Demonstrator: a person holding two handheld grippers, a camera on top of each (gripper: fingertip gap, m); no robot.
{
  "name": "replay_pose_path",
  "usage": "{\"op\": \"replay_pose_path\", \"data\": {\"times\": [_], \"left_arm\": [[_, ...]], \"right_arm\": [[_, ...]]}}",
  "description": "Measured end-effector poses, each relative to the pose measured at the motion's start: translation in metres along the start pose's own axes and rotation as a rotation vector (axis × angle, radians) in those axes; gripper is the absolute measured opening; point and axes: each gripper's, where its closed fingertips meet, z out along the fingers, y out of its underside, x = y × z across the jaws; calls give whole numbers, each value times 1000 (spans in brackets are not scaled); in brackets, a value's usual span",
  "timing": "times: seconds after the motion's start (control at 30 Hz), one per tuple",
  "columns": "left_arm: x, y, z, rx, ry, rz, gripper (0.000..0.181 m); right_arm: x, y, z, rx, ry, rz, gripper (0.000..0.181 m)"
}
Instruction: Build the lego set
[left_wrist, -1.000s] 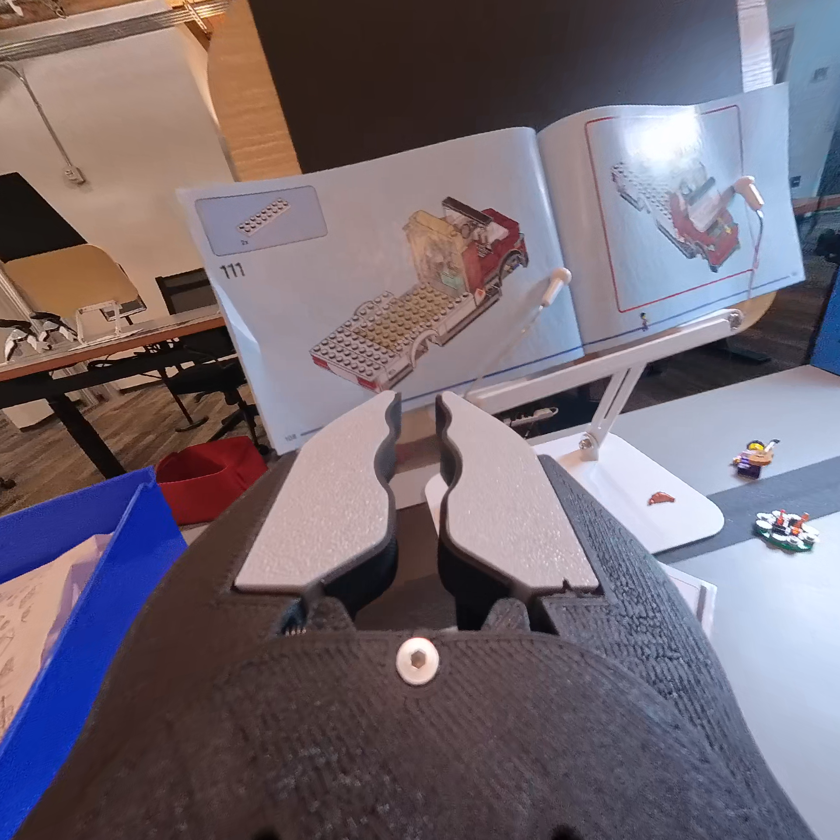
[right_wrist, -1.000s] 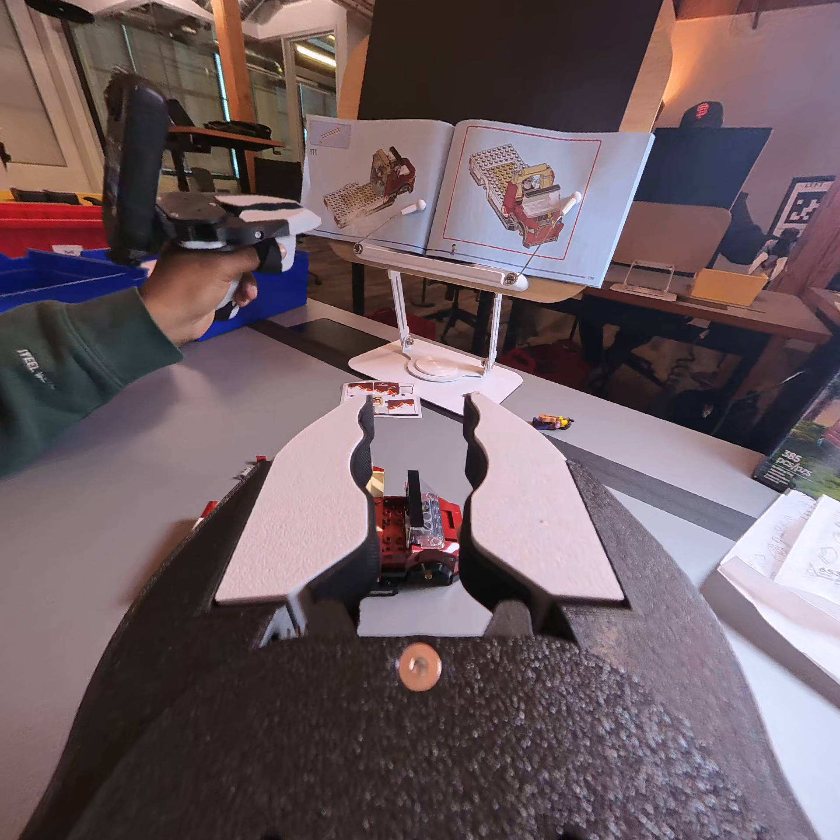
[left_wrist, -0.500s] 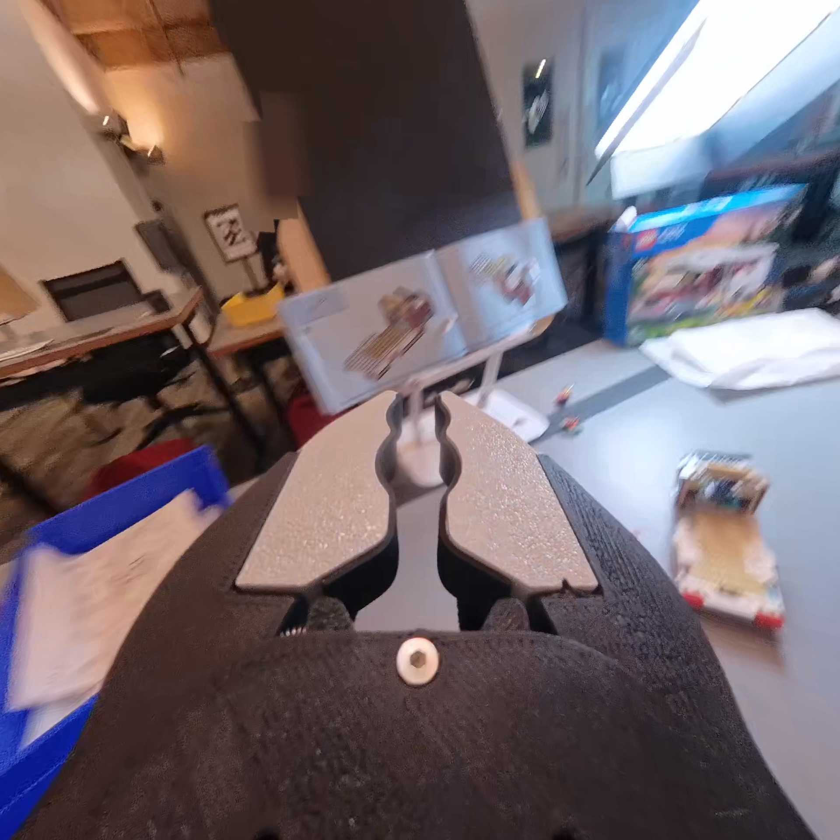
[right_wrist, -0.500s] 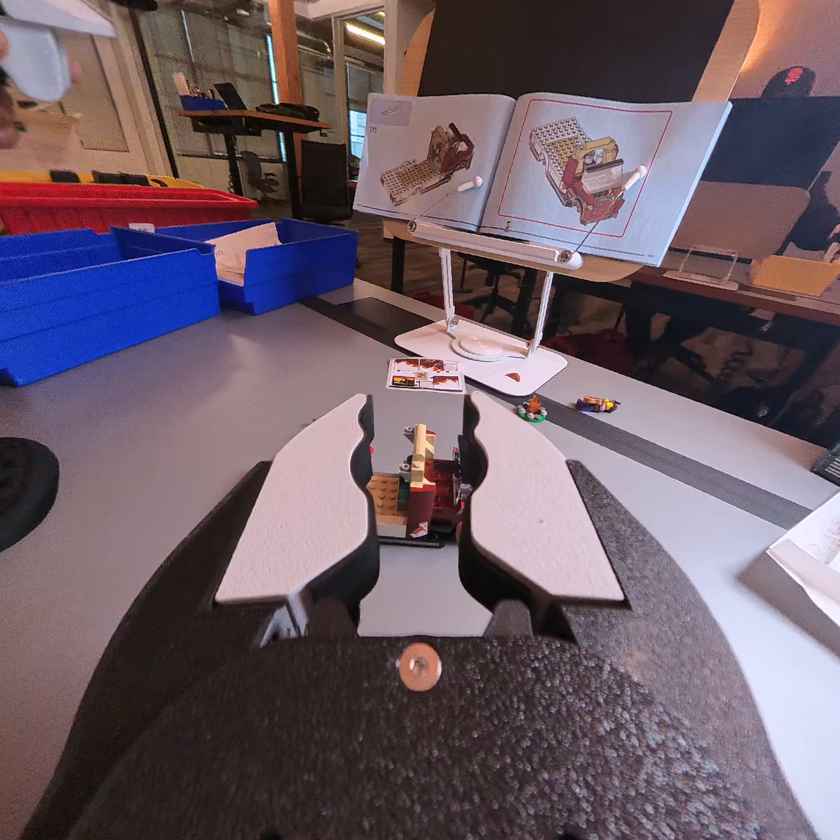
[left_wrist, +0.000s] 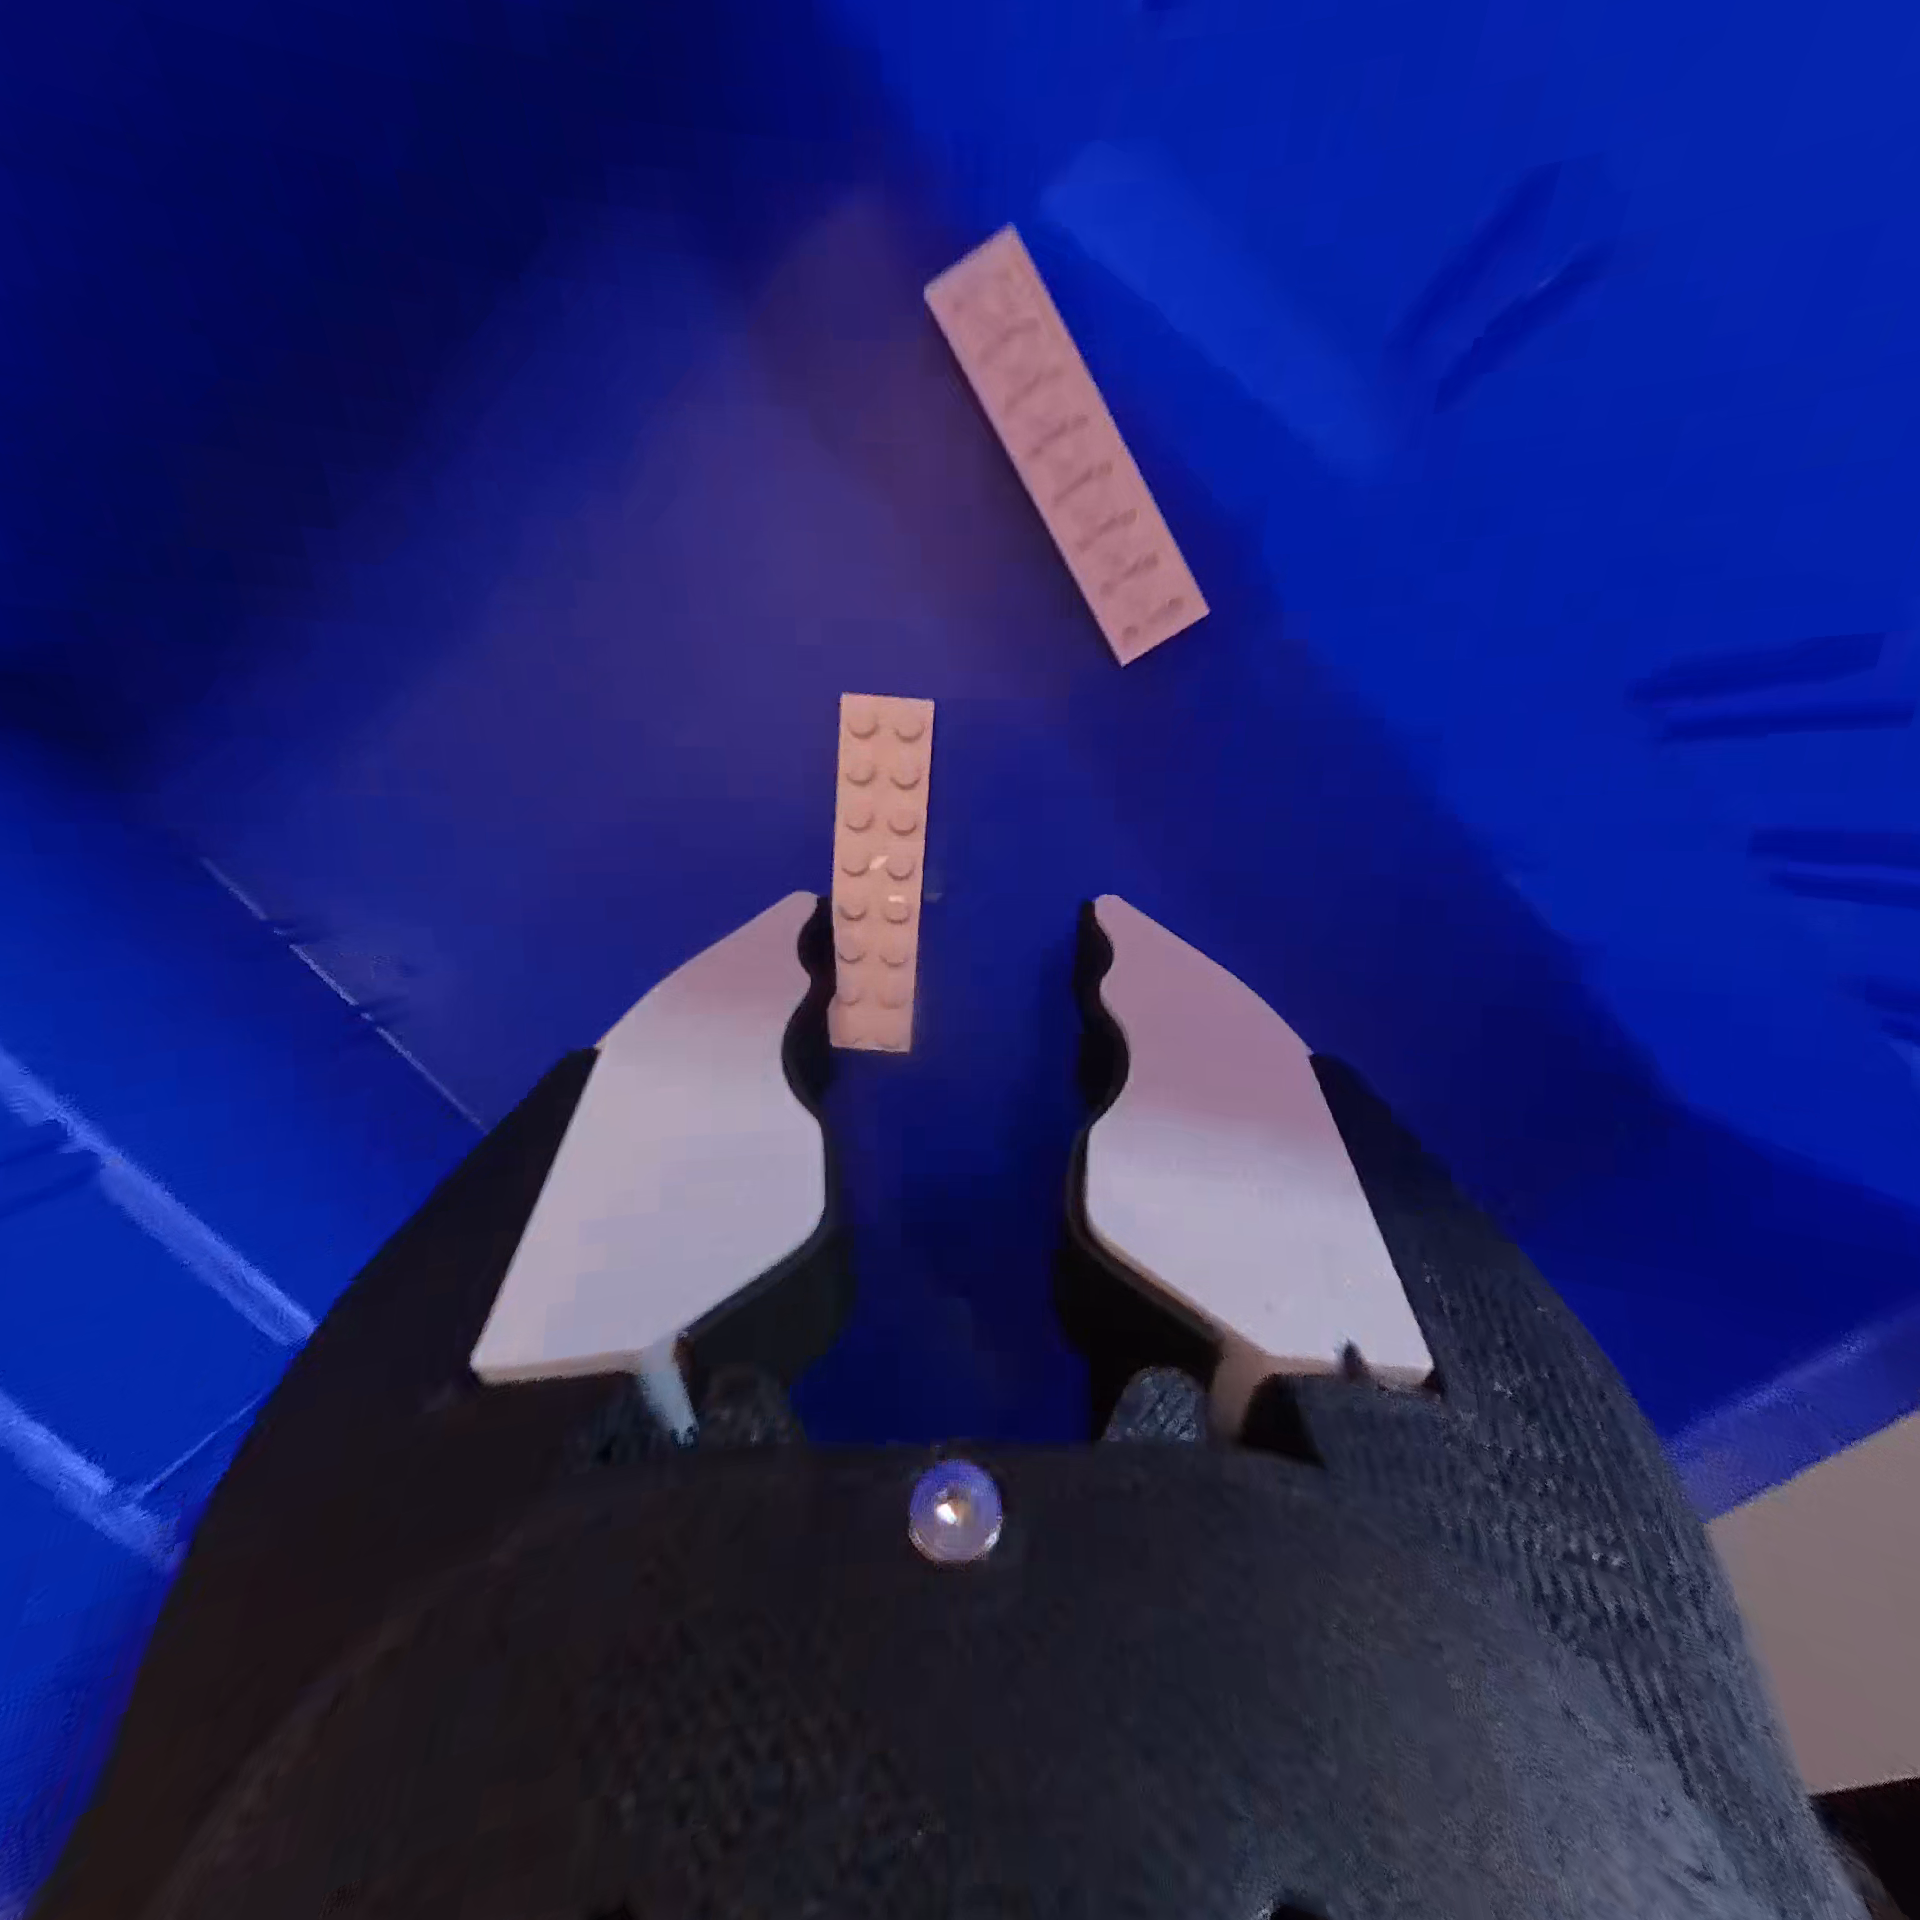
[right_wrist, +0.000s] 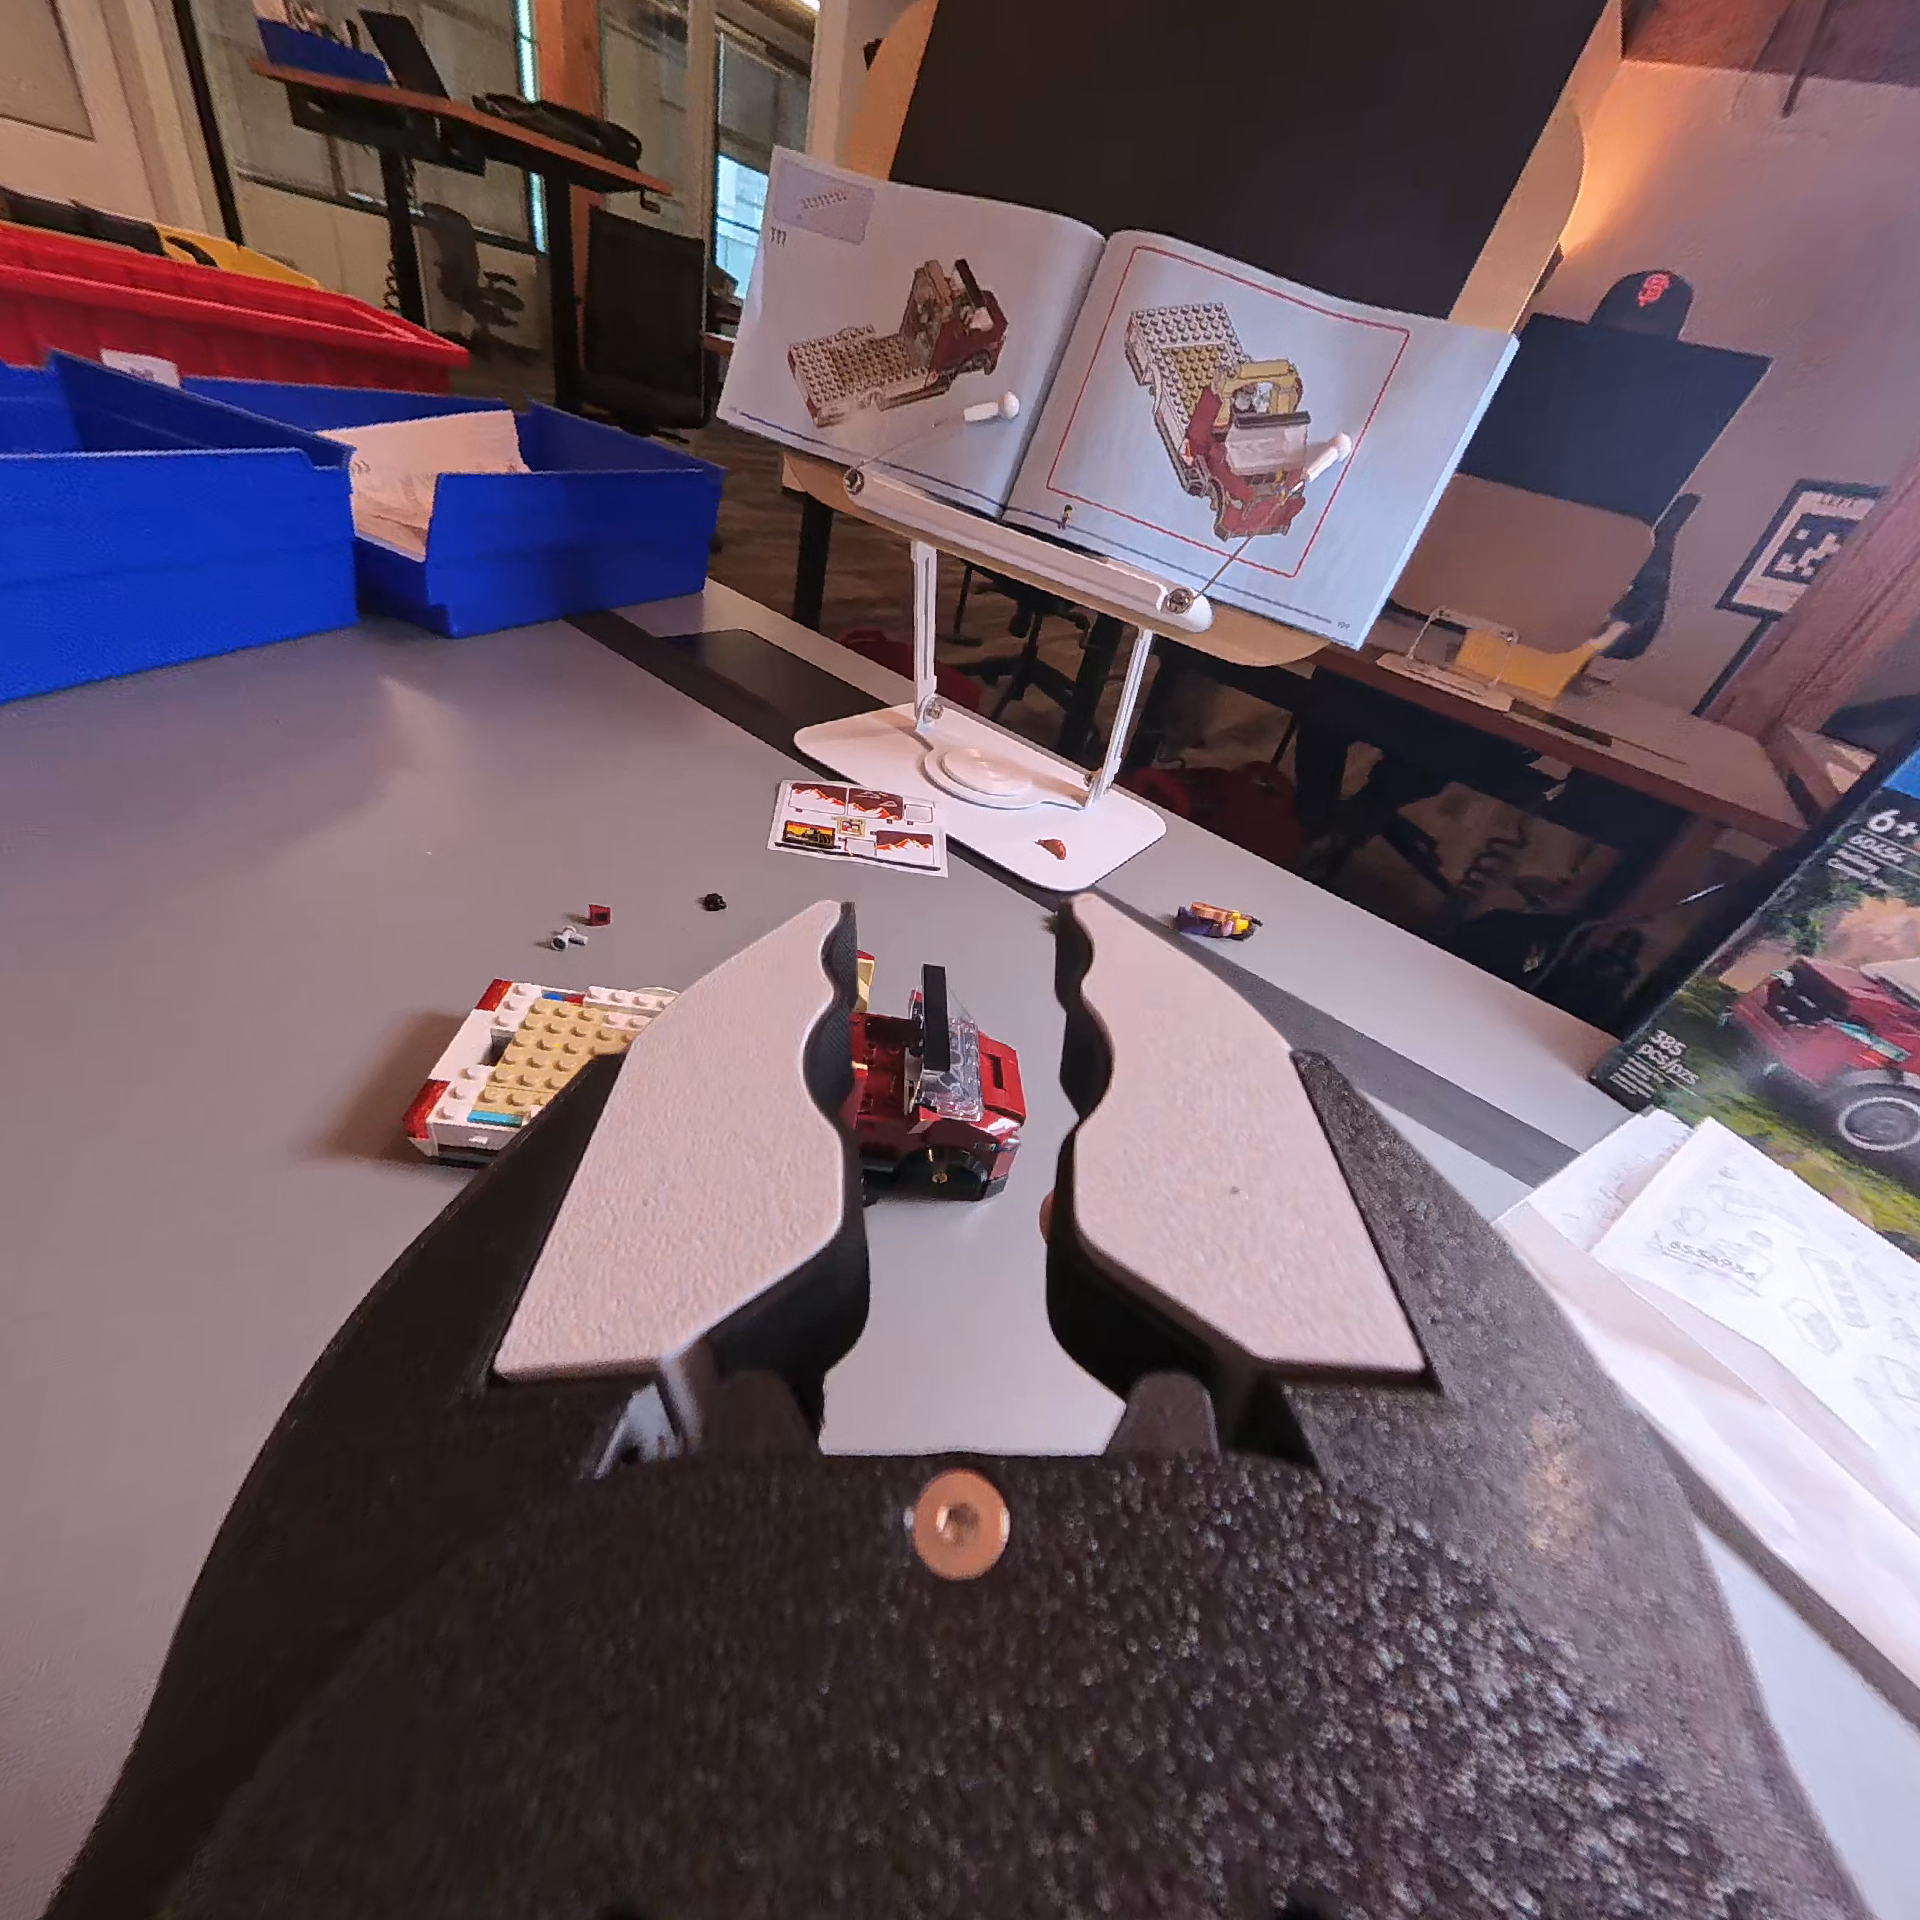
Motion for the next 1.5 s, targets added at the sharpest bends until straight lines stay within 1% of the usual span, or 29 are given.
{"op": "replay_pose_path", "data": {"times": [0.03, 0.07, 0.1, 0.13, 0.23, 0.27, 0.3, 0.37, 0.43, 0.5, 0.53, 0.6, 0.7, 0.77, 0.83, 0.9, 0.97, 1.07, 1.1, 1.13, 1.17, 1.23, 1.27, 1.3, 1.33, 1.37, 1.4, 1.43, 1.5], "left_arm": [[-1, 0, 3, 7, 6, -10, 47], [-2, -1, 2, 22, 18, -34, 41], [-2, 1, 3, 18, 28, -46, 42], [-2, 0, 3, 36, 49, -57, 38], [-7, 0, 4, 81, 44, -63, 26], [-9, 0, 4, 87, 43, -62, 19], [-6, 0, 4, 94, 64, -53, 6], [-2, -2, 4, 114, 65, -30, 5], [-3, -3, 3, 123, 18, -6, 5], [1, -11, -6, 180, -24, 1, 5], [8, -17, -15, 225, -33, 12, 5], [24, -34, -43, 325, -95, 57, 5], [53, -55, -83, 406, -207, 157, 5], [81, -66, -95, 420, -237, 225, 5], [121, -76, -97, 436, -206, 302, 5], [171, -83, -89, 441, -100, 371, 5], [216, -86, -65, 388, -2, 445, 5], [261, -96, -22, 305, 75, 514, 5], [270, -104, -10, 300, 71, 533, 5], [271, -113, 1, 287, 25, 556, 5], [267, -122, 11, 273, -57, 586, 5], [265, -138, 24, 264, -171, 649, 5], [269, -139, 28, 252, -183, 683, 5], [275, -136, 32, 229, -161, 707, 6], [284, -132, 33, 220, -101, 709, 10], [296, -128, 30, 234, 4, 688, 19], [310, -122, 24, 234, 146, 643, 25], [319, -118, 15, 245, 264, 595, 27], [326, -115, -2, 287, 415, 526, 28]], "right_arm": [[0, 1, 0, -9, 3, 5, 36], [0, 1, 0, -16, 8, 12, 36], [-1, 1, 0, -21, 12, 21, 36], [-1, 1, -1, -26, 14, 31, 36], [-3, -3, 0, -30, 21, 47, 36], [-4, -5, 0, -25, 21, 46, 36], [-6, -8, 0, -19, 21, 43, 35], [-11, -13, 1, -3, 19, 32, 35], [-18, -16, 2, 9, 11, 18, 35], [-24, -16, 2, 10, 0, -4, 36], [-26, -15, 2, 5, -5, -19, 35], [-29, -12, 1, -5, -11, -46, 35], [-32, -10, -2, 0, -24, -42, 35], [-35, -10, -2, 8, -38, -15, 35], [-39, -8, -3, 10, -59, 9, 36], [-46, -7, -4, 12, -85, 23, 35], [-52, -7, -5, 12, -109, 20, 35], [-59, -8, -5, 10, -129, -3, 35], [-60, -8, -5, 9, -132, -11, 35], [-61, -7, -6, 8, -132, -19, 35], [-62, -6, -7, 6, -130, -28, 35], [-61, -4, -9, 0, -121, -48, 35], [-60, -3, -11, -4, -116, -57, 35], [-59, -3, -12, -6, -111, -62, 35], [-57, -2, -14, -5, -107, -60, 35], [-55, -2, -15, -4, -105, -52, 35], [-54, -2, -16, -3, -106, -37, 35], [-52, -2, -18, 0, -108, -18, 35], [-48, -3, -19, 9, -115, 24, 35]]}}
